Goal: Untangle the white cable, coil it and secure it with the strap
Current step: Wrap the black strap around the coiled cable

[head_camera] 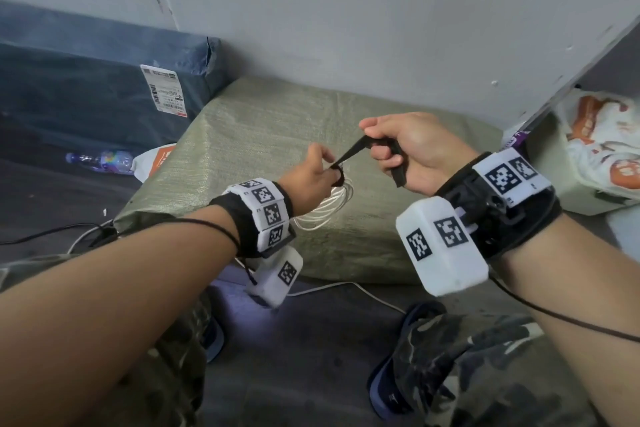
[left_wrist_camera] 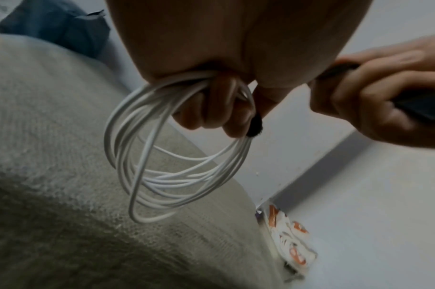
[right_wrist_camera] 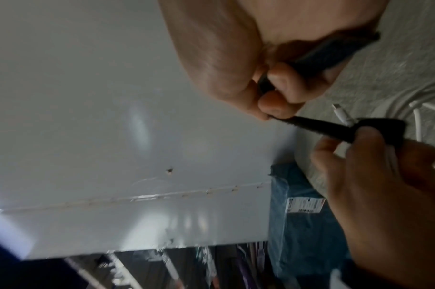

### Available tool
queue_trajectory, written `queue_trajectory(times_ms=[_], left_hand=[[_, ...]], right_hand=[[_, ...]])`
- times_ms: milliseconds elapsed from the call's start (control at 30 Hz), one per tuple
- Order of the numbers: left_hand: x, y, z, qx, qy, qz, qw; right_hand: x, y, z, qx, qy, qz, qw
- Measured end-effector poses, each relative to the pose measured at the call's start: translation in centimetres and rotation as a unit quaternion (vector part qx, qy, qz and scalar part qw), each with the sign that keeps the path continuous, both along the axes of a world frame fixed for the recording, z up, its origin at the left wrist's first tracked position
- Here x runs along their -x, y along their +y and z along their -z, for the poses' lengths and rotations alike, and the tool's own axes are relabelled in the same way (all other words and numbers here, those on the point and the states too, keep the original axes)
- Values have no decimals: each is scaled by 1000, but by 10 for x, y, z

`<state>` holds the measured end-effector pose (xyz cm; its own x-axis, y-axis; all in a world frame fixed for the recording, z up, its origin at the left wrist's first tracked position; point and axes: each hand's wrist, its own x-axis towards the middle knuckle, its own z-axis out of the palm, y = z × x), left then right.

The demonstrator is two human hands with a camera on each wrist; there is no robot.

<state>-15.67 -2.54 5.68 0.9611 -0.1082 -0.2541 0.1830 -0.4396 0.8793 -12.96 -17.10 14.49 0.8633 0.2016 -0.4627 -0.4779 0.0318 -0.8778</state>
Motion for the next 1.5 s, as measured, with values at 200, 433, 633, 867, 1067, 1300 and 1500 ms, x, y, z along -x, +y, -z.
queue_trajectory(times_ms=[200, 433, 633, 867, 1067, 1300, 1500], left_hand=[[-5, -2, -16, 146, 86, -106, 980], [-20, 37, -34, 283, 61, -197, 937], [-7, 23, -51, 405, 114, -106, 901], [9, -3, -48, 243, 57, -17, 968], [17, -5, -42, 193, 71, 34, 978], [15, -6, -37, 214, 116, 3, 970], [16, -8, -35, 119, 49, 12, 992]], right_hand=[[16, 4, -9, -35, -71, 23, 997], [31, 1, 30, 89, -62, -69, 992], [35, 2, 65, 161, -45, -114, 979], [34, -6, 85, 225, -66, -90, 968], [44, -8, 94, 245, -112, -106, 957], [46, -10, 102, 302, -149, -63, 939], [45, -11, 100, 253, -116, -133, 951]])
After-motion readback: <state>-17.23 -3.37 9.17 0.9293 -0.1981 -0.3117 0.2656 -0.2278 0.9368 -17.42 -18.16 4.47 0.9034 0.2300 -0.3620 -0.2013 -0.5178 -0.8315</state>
